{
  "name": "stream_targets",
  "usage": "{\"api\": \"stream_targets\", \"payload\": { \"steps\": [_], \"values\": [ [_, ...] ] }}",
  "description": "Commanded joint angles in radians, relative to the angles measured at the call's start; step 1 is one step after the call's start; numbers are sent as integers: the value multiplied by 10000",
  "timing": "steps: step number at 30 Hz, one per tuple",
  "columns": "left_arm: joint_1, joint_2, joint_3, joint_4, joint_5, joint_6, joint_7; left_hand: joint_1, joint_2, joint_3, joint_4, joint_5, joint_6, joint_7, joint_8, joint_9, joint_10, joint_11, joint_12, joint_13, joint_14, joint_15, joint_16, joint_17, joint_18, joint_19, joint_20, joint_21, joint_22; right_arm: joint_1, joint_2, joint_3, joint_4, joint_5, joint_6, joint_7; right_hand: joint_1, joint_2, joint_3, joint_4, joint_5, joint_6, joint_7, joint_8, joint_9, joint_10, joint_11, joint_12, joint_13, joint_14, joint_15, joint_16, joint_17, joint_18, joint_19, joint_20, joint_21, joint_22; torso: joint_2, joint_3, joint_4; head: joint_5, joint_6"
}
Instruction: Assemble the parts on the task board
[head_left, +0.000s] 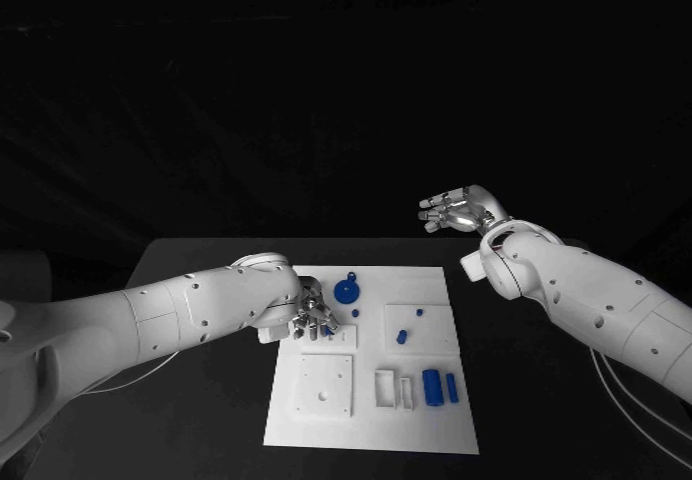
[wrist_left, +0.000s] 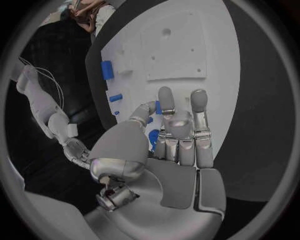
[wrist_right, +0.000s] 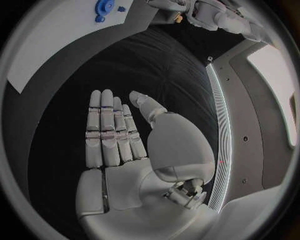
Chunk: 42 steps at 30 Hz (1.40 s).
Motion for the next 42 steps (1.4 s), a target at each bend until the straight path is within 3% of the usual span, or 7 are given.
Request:
{"api": "stream_targets", "payload": {
  "steps": [1,10,18,27,34,37,42],
  "values": [
    [18,188,0,-250,244,880,-324,-23,55,1171,-1116,41,768,-744,70,12,466,-20,12,5,-5,-49,44,1,-185,13,20,-31,178,-3,41,7,-2,40,83,1,-124,5,78,12,80,-73,23,-4,-5,-48,-9,-35,-15,-74,12,-7,-16,-33,-35,-5,54,-20,5,8,-13,16,6],
    [17,451,-38,-652,-19,989,-362,-12,54,1188,-1120,27,750,-740,70,22,466,-18,1,5,-8,-48,35,-1,-183,8,23,-25,181,-3,166,8,16,40,106,-12,-139,-9,106,17,119,-84,26,-4,-5,-60,-4,-35,-15,-80,16,-10,-23,-33,-52,-2,85,-36,10,4,4,3,4],
    [9,535,-58,-713,-135,859,-332,-7,46,1192,-1118,23,758,-743,73,29,469,-23,10,11,6,-47,58,34,-184,11,23,-20,180,-3,117,8,17,69,217,-24,-146,-28,140,24,134,-141,43,-7,-8,-116,18,-38,-16,-119,37,-28,-39,-37,-103,16,88,-78,5,-25,4,-26,39],
    [-12,582,-66,-700,-339,1038,-170,26,23,1211,-1115,1,743,-737,69,37,465,-21,12,19,4,-47,65,46,-190,-6,22,-23,177,-4,144,7,7,80,337,-26,-161,-34,149,65,118,-170,51,-6,-6,-154,29,-35,-15,-157,55,-38,-54,-32,-131,38,86,-141,-1,0,21,-49,-9],
    [-29,592,-68,-691,-394,1040,-96,26,23,1211,-1115,1,743,-737,69,37,465,-21,12,19,4,-47,65,46,-190,-6,22,-23,177,-6,163,7,-18,82,381,-22,-159,-41,156,86,121,-177,55,-3,-4,-170,36,-34,-15,-175,64,-37,-62,-28,-138,51,76,-199,4,-3,6,-46,-14],
    [-31,594,-69,-680,-403,1071,-55,26,23,1211,-1115,1,743,-737,69,37,465,-21,12,19,4,-47,65,46,-190,-6,22,-23,177,-7,167,7,-25,82,398,-19,-157,-44,159,95,122,-180,56,-4,-4,-174,38,-34,-15,-187,68,-39,-67,-28,-138,54,75,-226,-2,-3,10,-39,57],
    [-32,593,-70,-657,-421,1096,-24,48,18,1213,-1114,-16,737,-736,70,42,465,-22,12,25,5,-46,63,47,-190,-4,21,-20,177,-8,177,7,-26,82,426,-21,-149,-49,162,101,124,-185,55,-3,-4,-180,39,-35,-15,-194,70,-36,-71,-27,-138,57,73,-259,-4,-1,19,-55,27]
  ]
}}
